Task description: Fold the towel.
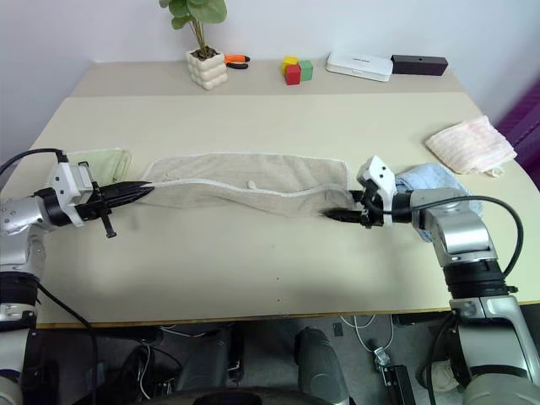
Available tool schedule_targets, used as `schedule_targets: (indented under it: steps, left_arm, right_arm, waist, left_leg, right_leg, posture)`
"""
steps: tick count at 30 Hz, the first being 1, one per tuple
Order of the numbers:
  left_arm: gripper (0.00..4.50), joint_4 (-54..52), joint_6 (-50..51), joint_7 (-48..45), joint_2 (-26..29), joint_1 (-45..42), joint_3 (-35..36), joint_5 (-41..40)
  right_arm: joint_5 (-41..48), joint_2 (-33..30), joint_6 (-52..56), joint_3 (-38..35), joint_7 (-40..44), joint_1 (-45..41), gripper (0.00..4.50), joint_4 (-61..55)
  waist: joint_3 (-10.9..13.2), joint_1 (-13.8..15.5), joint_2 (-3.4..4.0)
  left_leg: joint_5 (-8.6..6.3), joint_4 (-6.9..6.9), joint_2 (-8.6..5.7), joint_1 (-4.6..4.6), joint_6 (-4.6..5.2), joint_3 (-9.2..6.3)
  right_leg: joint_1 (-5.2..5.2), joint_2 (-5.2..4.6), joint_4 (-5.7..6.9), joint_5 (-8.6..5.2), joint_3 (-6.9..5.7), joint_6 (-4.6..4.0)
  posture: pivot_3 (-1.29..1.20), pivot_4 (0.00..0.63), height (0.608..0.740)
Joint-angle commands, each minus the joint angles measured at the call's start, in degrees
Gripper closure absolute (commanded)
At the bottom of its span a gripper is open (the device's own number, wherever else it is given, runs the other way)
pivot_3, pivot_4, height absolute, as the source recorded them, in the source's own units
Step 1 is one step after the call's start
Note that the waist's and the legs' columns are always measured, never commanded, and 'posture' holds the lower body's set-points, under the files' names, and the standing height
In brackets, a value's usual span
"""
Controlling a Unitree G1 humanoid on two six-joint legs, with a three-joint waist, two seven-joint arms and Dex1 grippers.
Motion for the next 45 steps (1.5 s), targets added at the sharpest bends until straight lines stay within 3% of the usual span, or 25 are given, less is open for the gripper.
schedule_targets:
  steps: [1,3,4,6,9,17,26,33,40,45]
  left_arm:
    - [4.5,-0.5,-0.4,0.2,0.2,-1.2,0.4,-0.3]
    - [4.5,-0.7,-0.3,0.2,0.2,-1.1,0.4,-0.3]
    - [4.5,-0.7,-0.3,0.3,0.2,-1.0,0.4,-0.4]
    - [4.5,-1.0,-0.3,0.4,0.3,-0.8,0.4,-0.4]
    - [4.5,-1.4,-0.2,0.5,0.4,-0.4,0.4,-0.5]
    - [4.5,-2.9,1.4,-2.7,2.8,2.2,1.3,-2.2]
    - [4.5,-7.8,2.1,-9.3,7.9,10.1,4.0,-5.3]
    - [4.5,-4.2,-6.3,-12.8,8.7,13.2,4.3,-3.6]
    - [4.5,-3.5,-7.9,-15.7,8.7,16.3,3.4,-4.2]
    - [4.5,-2.8,-6.1,-14.8,8.5,15.5,4.0,-5.1]
  right_arm:
    - [1.5,-0.1,1.4,-1.3,-0.3,-1.1,2.11,-1.7]
    - [2.1,0.3,2.4,-1.1,-0.5,-1.2,2.11,-1.6]
    - [2.1,0.5,3.1,-0.8,-0.6,-1.2,2.34,-1.4]
    - [2.0,0.6,3.3,-0.3,-0.5,-1.0,2.98,-1.3]
    - [1.5,1.0,2.8,-0.1,-1.0,-0.9,4.45,-1.0]
    - [0.8,-1.7,-1.8,0.1,3.2,0.4,4.45,-1.5]
    - [3.2,-6.6,-10.7,-5.0,8.7,10.1,4.45,-10.2]
    - [2.1,-10.7,-19.9,-7.6,12.8,17.6,4.45,-11.2]
    - [0.3,-11.5,-24.7,-6.9,12.3,22.5,4.45,-12.1]
    - [2.1,-10.1,-23.2,-8.1,9.9,21.4,4.45,-11.3]
  waist:
    - [0.0,0.1,0.0]
    - [0.0,0.1,0.0]
    - [0.0,0.1,0.0]
    - [0.0,0.0,0.0]
    - [0.0,0.0,0.0]
    - [0.0,0.0,0.0]
    - [0.0,0.1,0.0]
    - [0.0,0.0,0.0]
    - [0.0,0.0,0.0]
    - [0.0,0.0,-0.01]
  left_leg:
    - [0.0,0.0,0.0,0.0,0.0,0.0]
    - [0.0,0.0,0.0,-0.01,0.0,0.0]
    - [0.0,0.0,-0.01,-0.01,0.0,0.01]
    - [0.0,0.0,0.0,-0.01,0.0,0.0]
    - [0.0,0.0,0.0,-0.01,0.0,0.0]
    - [0.0,0.0,0.0,-0.01,0.0,0.0]
    - [-0.02,-0.01,0.01,0.0,0.02,0.01]
    - [-0.02,-0.01,0.01,0.0,0.03,0.02]
    - [-0.02,-0.01,0.01,0.02,0.03,0.02]
    - [-0.02,0.0,0.01,0.03,0.03,0.02]
  right_leg:
    - [0.0,0.0,0.0,0.0,0.0,0.0]
    - [0.0,-0.01,0.0,0.0,0.0,0.0]
    - [0.0,-0.01,0.0,0.0,0.0,0.0]
    - [0.0,0.0,0.0,0.0,0.0,0.0]
    - [0.0,0.0,0.0,0.0,0.0,0.0]
    - [-0.01,0.0,0.0,0.0,0.0,0.0]
    - [-0.01,-0.02,-0.01,-0.01,0.0,-0.01]
    - [-0.01,-0.03,-0.01,-0.01,0.0,-0.02]
    - [-0.01,-0.03,-0.02,-0.02,0.0,-0.03]
    - [0.0,-0.04,0.0,-0.02,0.01,-0.03]
  posture:
    - [0.0,0.15,0.735]
    - [0.0,0.15,0.735]
    - [0.0,0.15,0.735]
    - [0.0,0.15,0.735]
    - [0.0,0.15,0.735]
    - [0.0,0.15,0.735]
    - [0.0,0.15,0.735]
    - [0.0,0.15,0.735]
    - [0.0,0.15,0.735]
    - [0.0,0.15,0.735]
